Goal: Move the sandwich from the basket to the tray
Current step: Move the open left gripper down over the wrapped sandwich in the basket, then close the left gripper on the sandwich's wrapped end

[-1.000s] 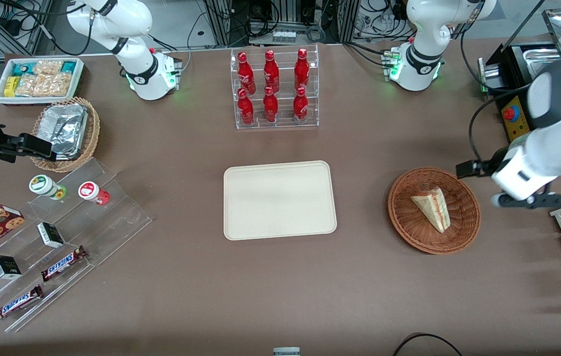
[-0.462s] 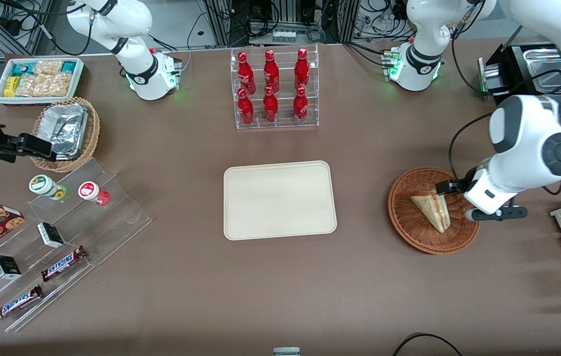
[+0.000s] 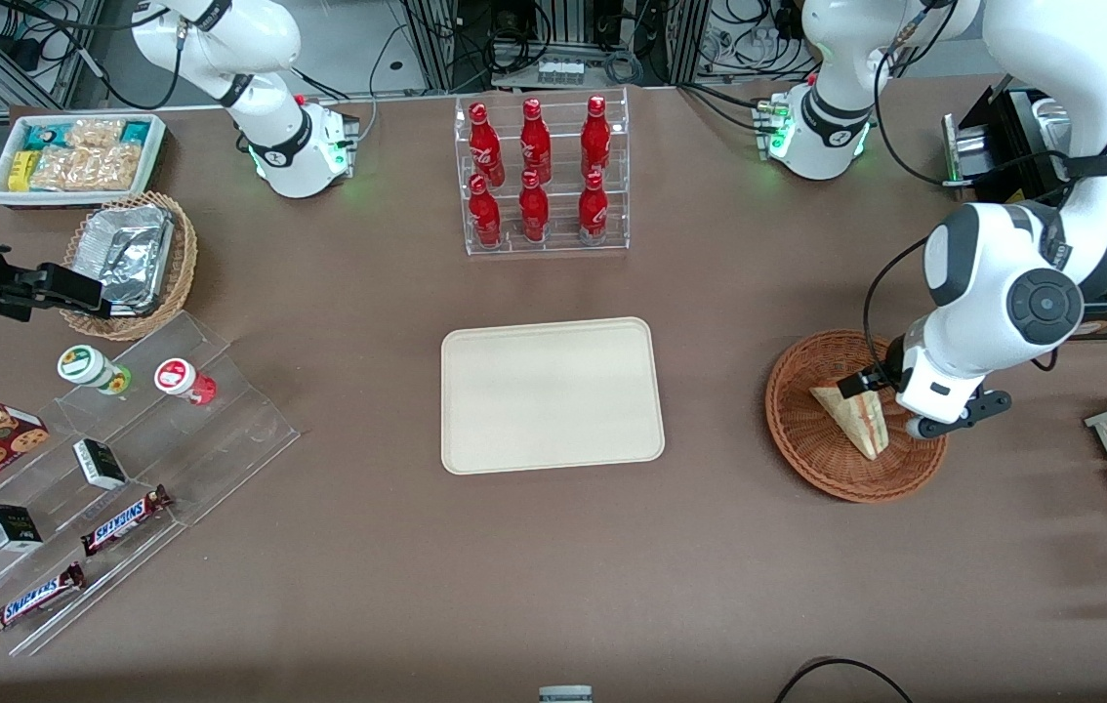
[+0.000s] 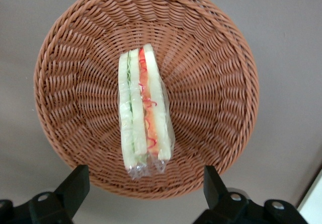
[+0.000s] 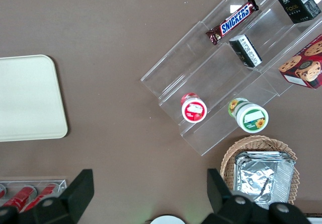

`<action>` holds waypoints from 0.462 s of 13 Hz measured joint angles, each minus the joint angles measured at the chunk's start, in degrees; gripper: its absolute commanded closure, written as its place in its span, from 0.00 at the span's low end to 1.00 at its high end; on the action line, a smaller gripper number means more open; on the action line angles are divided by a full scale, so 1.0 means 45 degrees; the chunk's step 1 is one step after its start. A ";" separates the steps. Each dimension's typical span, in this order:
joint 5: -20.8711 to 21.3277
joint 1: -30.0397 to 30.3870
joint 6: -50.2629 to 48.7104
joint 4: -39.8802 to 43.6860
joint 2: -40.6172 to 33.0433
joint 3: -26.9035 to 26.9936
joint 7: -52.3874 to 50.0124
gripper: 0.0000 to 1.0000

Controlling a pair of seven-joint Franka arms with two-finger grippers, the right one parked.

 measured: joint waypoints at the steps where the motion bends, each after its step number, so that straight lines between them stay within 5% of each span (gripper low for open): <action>1: 0.0001 0.0000 0.0547 -0.0282 0.0000 0.0000 -0.0362 0.00; 6: 0.0010 0.0001 0.2342 -0.1284 0.0186 0.0006 -0.0827 0.00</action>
